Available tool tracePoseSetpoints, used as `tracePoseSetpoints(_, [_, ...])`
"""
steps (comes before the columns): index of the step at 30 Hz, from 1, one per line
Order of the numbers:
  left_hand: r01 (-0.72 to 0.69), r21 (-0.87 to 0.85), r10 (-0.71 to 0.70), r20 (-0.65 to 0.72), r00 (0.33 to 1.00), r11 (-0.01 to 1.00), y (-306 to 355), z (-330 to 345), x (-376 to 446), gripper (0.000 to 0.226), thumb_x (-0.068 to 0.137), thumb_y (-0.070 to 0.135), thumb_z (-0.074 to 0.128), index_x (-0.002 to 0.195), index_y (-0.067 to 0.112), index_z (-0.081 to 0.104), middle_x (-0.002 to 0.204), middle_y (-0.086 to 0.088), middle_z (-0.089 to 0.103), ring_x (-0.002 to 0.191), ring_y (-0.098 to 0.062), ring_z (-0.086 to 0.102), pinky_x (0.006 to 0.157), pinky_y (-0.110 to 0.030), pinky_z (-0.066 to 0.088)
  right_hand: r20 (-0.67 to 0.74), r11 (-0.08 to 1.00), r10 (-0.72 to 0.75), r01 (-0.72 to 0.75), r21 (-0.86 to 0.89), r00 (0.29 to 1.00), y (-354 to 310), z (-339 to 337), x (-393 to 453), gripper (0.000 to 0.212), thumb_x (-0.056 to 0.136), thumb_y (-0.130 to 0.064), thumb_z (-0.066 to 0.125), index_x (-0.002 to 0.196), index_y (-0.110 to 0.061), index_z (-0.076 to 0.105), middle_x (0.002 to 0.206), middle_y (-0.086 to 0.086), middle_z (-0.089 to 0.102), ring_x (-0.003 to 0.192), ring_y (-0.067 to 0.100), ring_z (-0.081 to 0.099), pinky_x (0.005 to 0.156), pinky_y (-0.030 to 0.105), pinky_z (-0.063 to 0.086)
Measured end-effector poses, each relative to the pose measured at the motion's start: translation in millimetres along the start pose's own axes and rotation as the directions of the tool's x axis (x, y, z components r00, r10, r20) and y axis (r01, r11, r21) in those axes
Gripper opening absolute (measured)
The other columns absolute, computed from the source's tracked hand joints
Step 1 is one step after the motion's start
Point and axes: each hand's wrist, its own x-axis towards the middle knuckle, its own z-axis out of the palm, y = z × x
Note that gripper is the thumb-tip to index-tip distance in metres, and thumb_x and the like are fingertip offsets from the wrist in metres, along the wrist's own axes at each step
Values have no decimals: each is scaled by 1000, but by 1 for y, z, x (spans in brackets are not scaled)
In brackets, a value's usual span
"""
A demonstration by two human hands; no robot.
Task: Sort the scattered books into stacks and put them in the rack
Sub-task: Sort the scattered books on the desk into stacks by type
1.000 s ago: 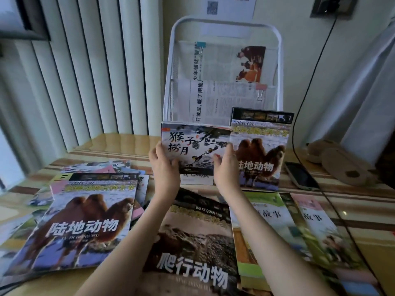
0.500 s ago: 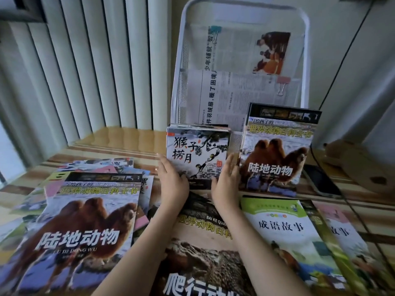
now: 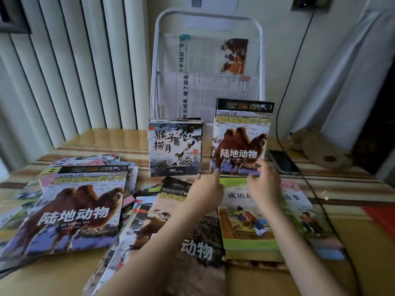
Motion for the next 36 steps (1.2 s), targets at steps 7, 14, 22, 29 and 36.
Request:
tracePoseSetpoints(7, [109, -134, -96, 106, 990, 985, 17, 13, -10, 52, 97, 17, 42, 142, -5, 27, 128, -22, 54, 114, -32, 54, 87, -33, 47, 252, 956, 276, -293, 29, 927, 62, -39, -8, 58, 84, -44, 62, 133, -16, 47, 134, 9, 48, 121, 30, 48, 97, 39, 42])
tracePoseSetpoints(14, [104, -427, -85, 64, 994, 898, 8, 22, -10, 62, 94, 10, 45, 150, 14, 19, 131, -12, 56, 112, -26, 56, 83, -29, 45, 258, 949, 206, -257, 181, 944, 68, -44, -19, 51, 82, -28, 71, 128, -24, 49, 135, 4, 48, 124, 23, 44, 94, 36, 41])
tracePoseSetpoints(22, [39, -485, 17, 111, 994, 874, 8, 32, -10, 82, 92, 28, 54, 151, 30, -3, 153, -6, 28, 137, -29, 35, 110, -47, 35, 224, 980, 92, -128, 154, 970, 64, -44, -28, 59, 81, -38, 70, 133, -28, 45, 135, -2, 48, 124, 19, 44, 93, 33, 40])
tracePoseSetpoints(29, [43, -343, 8, 145, 989, 938, 15, 42, -11, 85, 95, 32, 49, 150, 18, -14, 159, -12, 8, 146, -27, 13, 118, -41, 18, 190, 994, -10, 30, -104, 982, 61, -39, -33, 65, 86, -49, 57, 142, -25, 35, 140, 1, 49, 125, 23, 48, 102, 42, 41])
tracePoseSetpoints(36, [109, -764, 22, 160, 987, 636, 8, 38, 0, 95, 79, 32, 63, 151, 32, 2, 154, -3, 28, 130, -22, 45, 108, -41, 38, 282, 824, -11, -151, 546, 959, 56, -55, -27, 64, 82, -19, 72, 132, -41, 39, 140, -17, 41, 132, -1, 34, 99, 27, 38])
